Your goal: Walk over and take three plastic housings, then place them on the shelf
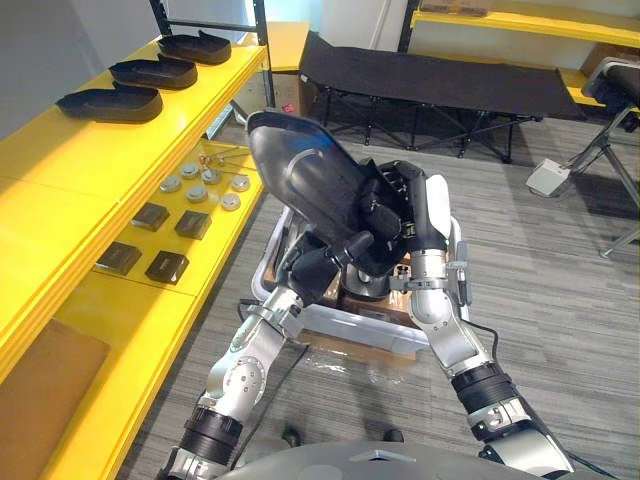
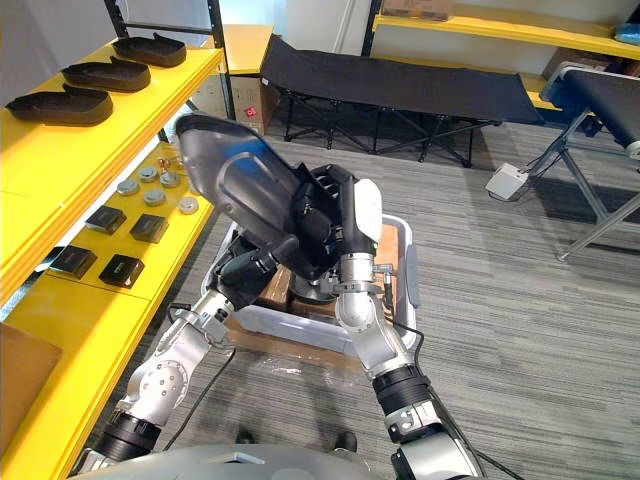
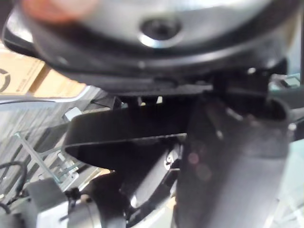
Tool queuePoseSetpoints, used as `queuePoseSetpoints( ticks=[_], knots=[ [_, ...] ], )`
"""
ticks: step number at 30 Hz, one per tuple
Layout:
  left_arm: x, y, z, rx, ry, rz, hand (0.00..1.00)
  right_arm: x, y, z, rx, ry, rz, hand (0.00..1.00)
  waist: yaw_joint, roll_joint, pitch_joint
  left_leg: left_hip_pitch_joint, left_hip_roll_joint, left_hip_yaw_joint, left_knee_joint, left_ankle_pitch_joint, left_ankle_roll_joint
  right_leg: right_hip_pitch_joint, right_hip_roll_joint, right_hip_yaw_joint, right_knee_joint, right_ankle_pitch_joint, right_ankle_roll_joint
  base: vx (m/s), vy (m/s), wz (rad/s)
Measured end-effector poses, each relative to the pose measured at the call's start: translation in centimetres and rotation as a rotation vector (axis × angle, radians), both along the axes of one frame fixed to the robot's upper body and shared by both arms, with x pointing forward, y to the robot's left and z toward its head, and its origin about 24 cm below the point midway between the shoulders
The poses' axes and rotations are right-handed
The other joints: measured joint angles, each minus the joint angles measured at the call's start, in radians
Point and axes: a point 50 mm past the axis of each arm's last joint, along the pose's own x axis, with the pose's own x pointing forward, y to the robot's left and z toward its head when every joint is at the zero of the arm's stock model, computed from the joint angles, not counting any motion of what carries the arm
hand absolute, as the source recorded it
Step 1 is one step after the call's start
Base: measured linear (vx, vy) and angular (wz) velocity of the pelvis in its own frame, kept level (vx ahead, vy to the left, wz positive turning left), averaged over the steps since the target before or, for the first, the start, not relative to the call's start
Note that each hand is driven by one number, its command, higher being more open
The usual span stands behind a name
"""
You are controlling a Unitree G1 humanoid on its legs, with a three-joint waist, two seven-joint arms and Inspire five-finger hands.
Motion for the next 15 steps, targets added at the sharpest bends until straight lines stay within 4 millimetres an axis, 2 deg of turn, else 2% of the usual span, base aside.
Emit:
queuePoseSetpoints(
  ticks=[4, 5, 9, 15],
  knots=[
    [0.1, 0.0, -0.1, 0.078, 0.001, 0.034, 1.0, -0.5, 1.0, -0.4, 0.005, 0.015, 0.055, 0.0, 0.0, -0.002, -0.01, 0.001, 0.0, -0.003, -0.005, 0.005, -0.001, 0.0, 0.001, -0.002, 0.0, 0.0, -0.001, -0.02, -0.004, 0.01],
    [0.1, 0.0, -0.1, 0.085, 0.001, 0.051, 0.0, -0.7, 1.3, -0.7, 0.015, 0.024, 0.062, 0.0, 0.001, -0.003, -0.012, 0.005, 0.0, -0.004, -0.011, 0.008, -0.002, 0.001, 0.001, -0.003, 0.0, -0.001, -0.001, 0.0, 0.0, 0.0],
    [0.1, 0.0, 0.1, 0.118, 0.015, 0.122, 0.0, -0.9, 1.4, -1.1, 0.048, 0.047, 0.057, 0.0, 0.01, -0.007, -0.015, 0.02, -0.001, -0.004, -0.025, 0.011, -0.002, 0.009, 0.001, -0.004, 0.0, -0.001, -0.002, 0.0, 0.0, 0.0],
    [0.3, 0.5, 0.5, 0.07, 0.038, 0.287, 0.0, -1.1, 2.1, -1.2, 0.084, 0.051, 0.068, 0.0, 0.008, -0.011, -0.017, 0.023, 0.0, -0.008, -0.039, 0.02, -0.004, 0.009, 0.003, -0.012, 0.0, -0.003, -0.005, 0.0, -0.003, 0.01]
  ],
)
